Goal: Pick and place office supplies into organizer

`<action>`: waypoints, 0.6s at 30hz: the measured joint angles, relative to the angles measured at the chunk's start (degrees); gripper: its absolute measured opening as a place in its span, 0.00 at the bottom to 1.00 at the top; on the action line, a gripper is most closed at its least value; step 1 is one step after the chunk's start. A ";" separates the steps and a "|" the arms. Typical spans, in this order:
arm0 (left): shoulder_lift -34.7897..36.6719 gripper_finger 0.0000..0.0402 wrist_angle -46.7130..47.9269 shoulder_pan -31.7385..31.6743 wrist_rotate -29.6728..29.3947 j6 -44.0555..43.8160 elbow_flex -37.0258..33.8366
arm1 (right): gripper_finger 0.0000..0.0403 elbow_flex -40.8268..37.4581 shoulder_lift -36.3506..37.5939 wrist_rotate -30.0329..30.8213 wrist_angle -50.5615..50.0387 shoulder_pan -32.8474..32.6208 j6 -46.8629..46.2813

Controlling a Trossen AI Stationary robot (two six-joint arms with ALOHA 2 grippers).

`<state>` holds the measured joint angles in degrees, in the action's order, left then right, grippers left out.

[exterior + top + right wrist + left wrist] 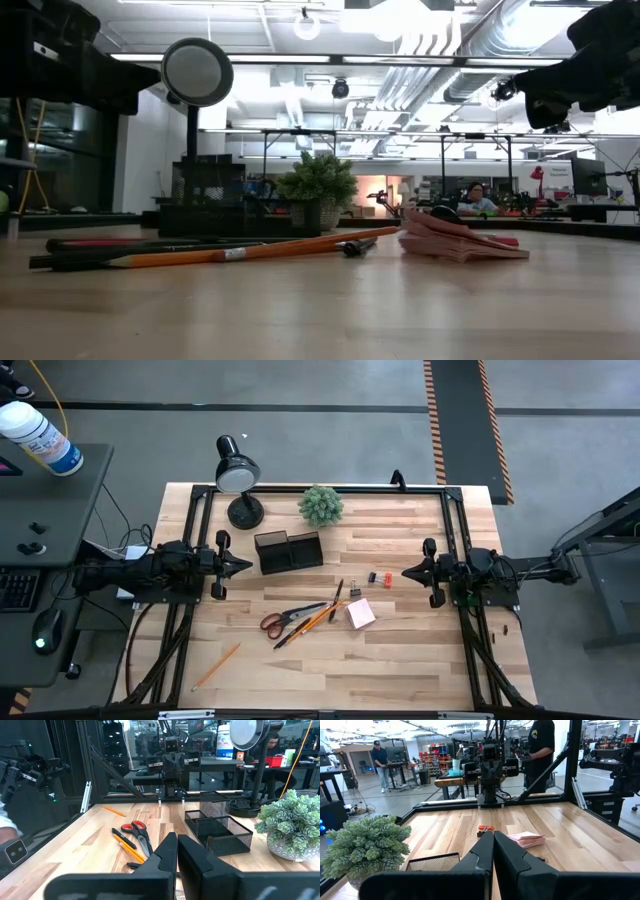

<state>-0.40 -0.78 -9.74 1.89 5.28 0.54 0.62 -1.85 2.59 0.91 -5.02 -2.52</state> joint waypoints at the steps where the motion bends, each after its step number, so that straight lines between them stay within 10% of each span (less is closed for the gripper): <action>1: 0.02 0.00 -0.02 0.00 -0.02 0.02 0.00 | 0.01 -0.02 0.00 0.02 0.00 0.00 0.00; 18: 0.01 0.00 -0.01 0.00 -0.01 0.02 0.00 | 0.01 -0.02 0.00 0.02 0.02 0.00 0.00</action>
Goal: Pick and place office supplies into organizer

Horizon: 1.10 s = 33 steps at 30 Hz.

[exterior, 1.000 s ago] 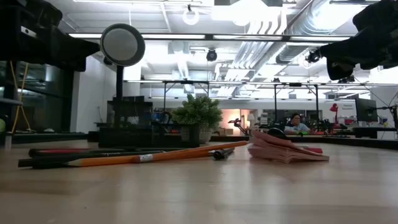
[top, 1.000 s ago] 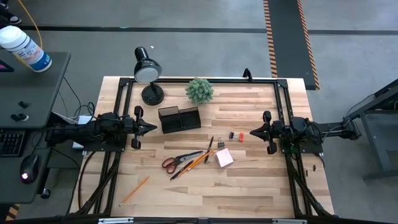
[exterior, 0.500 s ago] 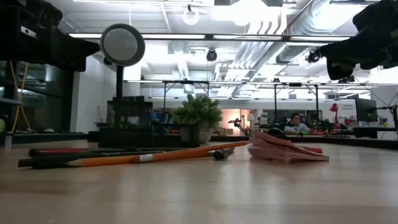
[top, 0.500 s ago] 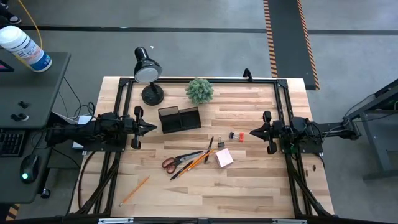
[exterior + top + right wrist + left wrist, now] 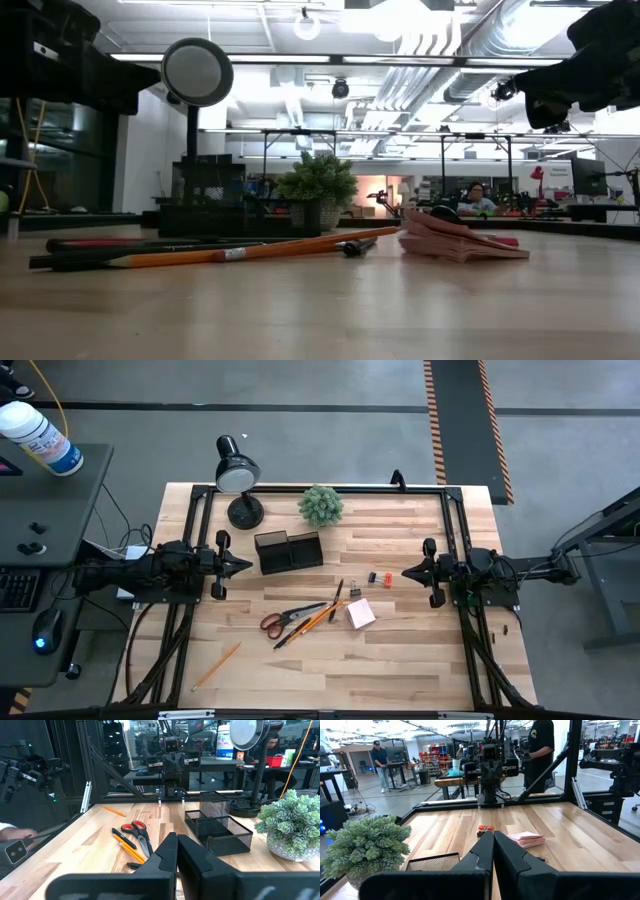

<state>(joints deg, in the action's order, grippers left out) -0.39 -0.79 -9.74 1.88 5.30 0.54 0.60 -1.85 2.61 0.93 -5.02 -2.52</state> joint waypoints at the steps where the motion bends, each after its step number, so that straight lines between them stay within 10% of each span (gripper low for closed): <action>1: 0.00 0.00 -0.01 0.00 -0.01 -0.02 0.01 | 0.01 0.02 -0.02 0.00 -0.02 0.00 0.00; 33: -0.01 0.00 -0.75 0.00 -0.01 0.81 0.00 | 0.01 0.00 0.00 0.02 0.16 0.00 0.02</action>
<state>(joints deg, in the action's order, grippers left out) -0.40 -1.54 -9.74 1.87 6.11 0.54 0.60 -1.85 2.63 1.08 -5.02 -2.50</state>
